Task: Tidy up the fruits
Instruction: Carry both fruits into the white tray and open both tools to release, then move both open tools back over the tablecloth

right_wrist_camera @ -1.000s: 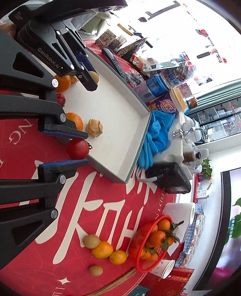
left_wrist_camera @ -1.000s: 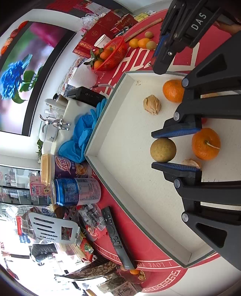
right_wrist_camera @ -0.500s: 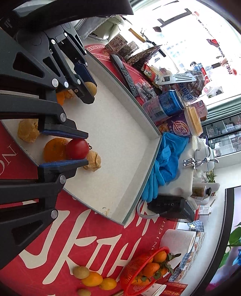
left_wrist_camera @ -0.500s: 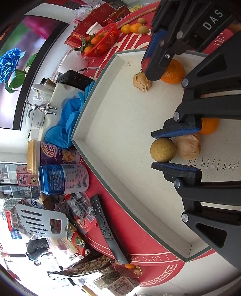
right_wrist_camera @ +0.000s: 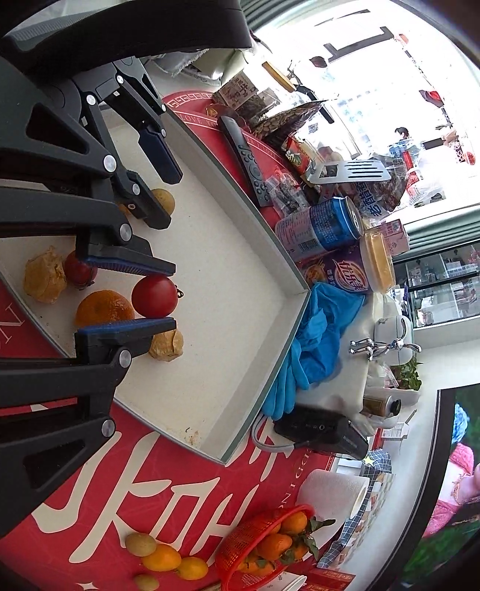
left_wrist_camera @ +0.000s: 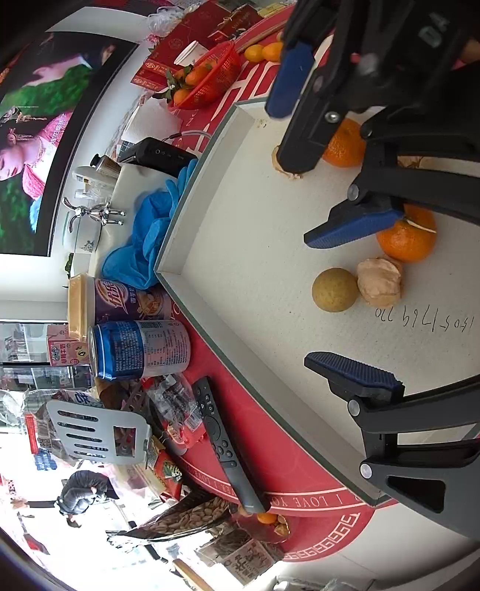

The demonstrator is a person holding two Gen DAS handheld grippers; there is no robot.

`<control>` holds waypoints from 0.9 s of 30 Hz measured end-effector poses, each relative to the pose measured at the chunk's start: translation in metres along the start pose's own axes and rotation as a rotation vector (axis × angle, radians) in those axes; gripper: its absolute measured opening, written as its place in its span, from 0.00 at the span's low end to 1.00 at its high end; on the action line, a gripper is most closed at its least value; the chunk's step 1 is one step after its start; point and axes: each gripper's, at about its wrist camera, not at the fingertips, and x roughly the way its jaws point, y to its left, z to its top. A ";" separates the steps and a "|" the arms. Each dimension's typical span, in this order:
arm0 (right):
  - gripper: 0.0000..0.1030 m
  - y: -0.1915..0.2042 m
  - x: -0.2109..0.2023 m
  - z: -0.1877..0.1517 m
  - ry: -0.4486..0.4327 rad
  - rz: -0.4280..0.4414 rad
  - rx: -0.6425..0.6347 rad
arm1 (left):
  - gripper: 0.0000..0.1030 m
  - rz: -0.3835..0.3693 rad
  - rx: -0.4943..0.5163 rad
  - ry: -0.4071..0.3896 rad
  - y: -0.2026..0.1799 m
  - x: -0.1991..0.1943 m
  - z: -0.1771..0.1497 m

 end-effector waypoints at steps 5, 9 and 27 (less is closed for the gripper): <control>0.95 -0.002 -0.020 0.000 -0.082 -0.047 -0.003 | 0.68 0.010 0.005 -0.009 -0.001 -0.002 -0.001; 1.00 -0.014 -0.034 0.001 -0.101 -0.072 0.036 | 0.80 0.011 -0.014 -0.033 0.000 -0.009 0.000; 0.99 -0.172 -0.096 -0.086 0.015 -0.347 0.433 | 0.83 -0.316 0.317 -0.024 -0.111 -0.045 -0.030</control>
